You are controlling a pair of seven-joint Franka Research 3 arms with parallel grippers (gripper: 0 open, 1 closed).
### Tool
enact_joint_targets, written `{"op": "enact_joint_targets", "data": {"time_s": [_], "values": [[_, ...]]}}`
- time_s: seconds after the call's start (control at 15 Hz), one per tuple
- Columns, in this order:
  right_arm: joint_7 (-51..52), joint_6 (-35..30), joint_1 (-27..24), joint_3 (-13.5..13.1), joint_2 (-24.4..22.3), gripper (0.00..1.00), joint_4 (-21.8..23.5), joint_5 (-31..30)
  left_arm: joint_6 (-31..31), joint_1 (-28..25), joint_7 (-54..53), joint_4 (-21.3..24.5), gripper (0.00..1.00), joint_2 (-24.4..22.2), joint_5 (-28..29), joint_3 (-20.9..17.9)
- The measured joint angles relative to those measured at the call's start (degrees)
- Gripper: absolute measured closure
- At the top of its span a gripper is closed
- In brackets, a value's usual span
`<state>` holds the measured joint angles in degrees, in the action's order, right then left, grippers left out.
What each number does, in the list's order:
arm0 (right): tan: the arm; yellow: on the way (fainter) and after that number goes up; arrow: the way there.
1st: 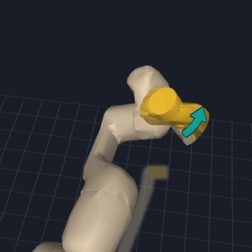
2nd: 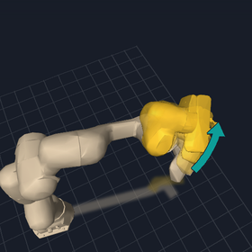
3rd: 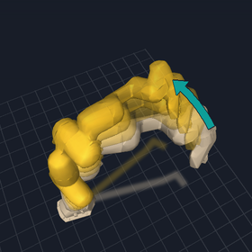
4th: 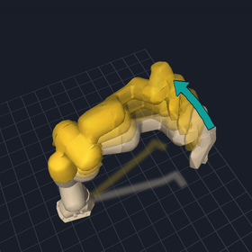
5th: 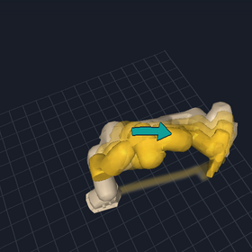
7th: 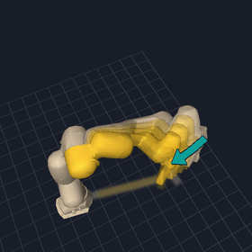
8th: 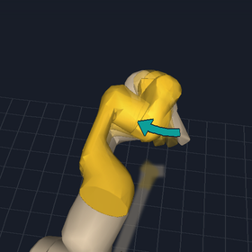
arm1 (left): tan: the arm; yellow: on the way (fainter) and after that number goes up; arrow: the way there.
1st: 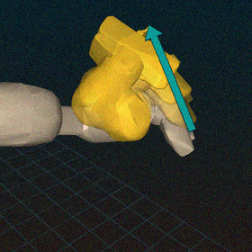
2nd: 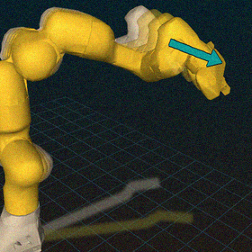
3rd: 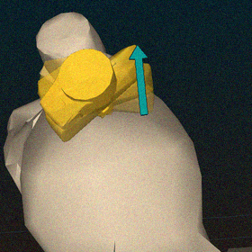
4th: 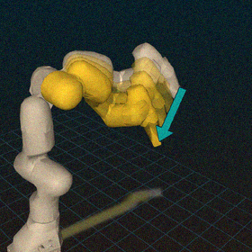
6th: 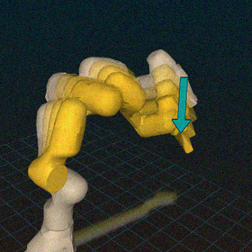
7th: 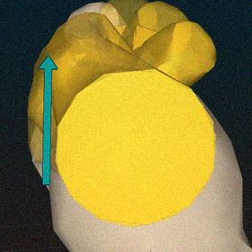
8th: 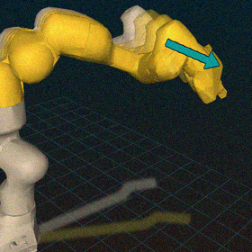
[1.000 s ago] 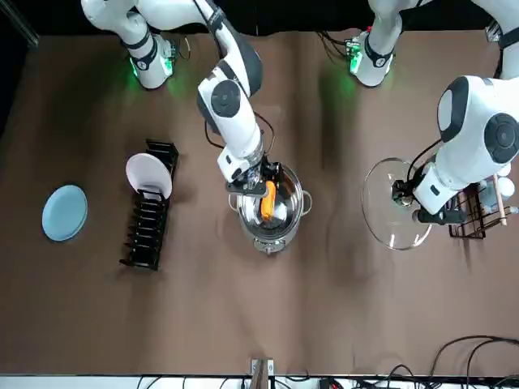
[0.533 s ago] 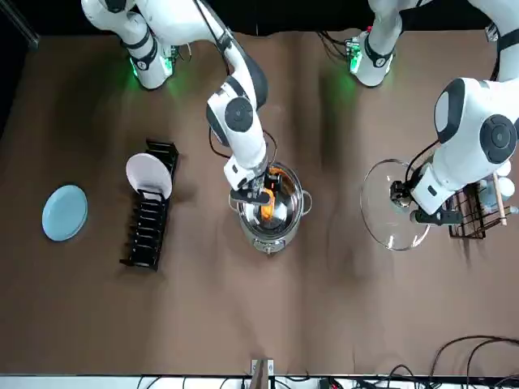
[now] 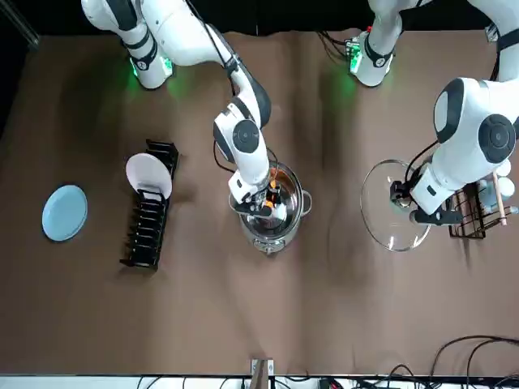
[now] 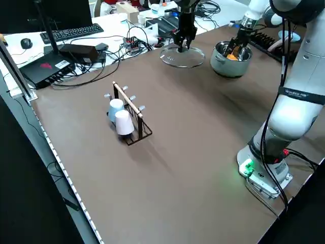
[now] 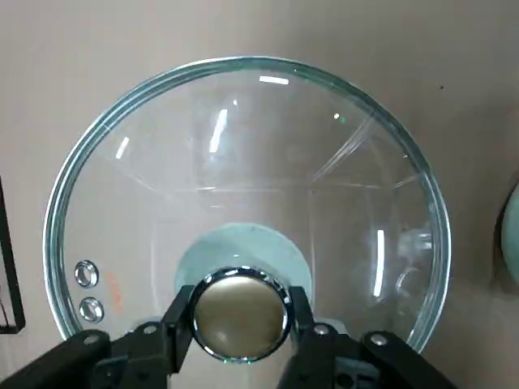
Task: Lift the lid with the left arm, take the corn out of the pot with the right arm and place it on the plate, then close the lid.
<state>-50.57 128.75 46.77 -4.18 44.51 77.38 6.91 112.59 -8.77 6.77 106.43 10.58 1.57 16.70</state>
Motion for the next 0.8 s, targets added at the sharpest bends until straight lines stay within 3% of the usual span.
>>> {"op": "enact_joint_targets", "data": {"time_s": [0.47,0.67,0.8], "values": [[-0.2,1.8,1.1,0.0,3.1,0.17,-0.2,-3.2,0.0,0.0,0.0,0.1,0.49,0.0,0.0,0.0],[-0.3,1.8,1.2,0.0,3.3,0.45,-0.3,-7.0,0.0,0.1,0.0,0.2,0.49,0.0,0.0,0.1],[-0.3,1.8,1.2,0.0,3.3,0.49,-0.3,-8.6,0.1,0.1,0.0,0.2,0.49,0.0,0.0,0.1]]}}
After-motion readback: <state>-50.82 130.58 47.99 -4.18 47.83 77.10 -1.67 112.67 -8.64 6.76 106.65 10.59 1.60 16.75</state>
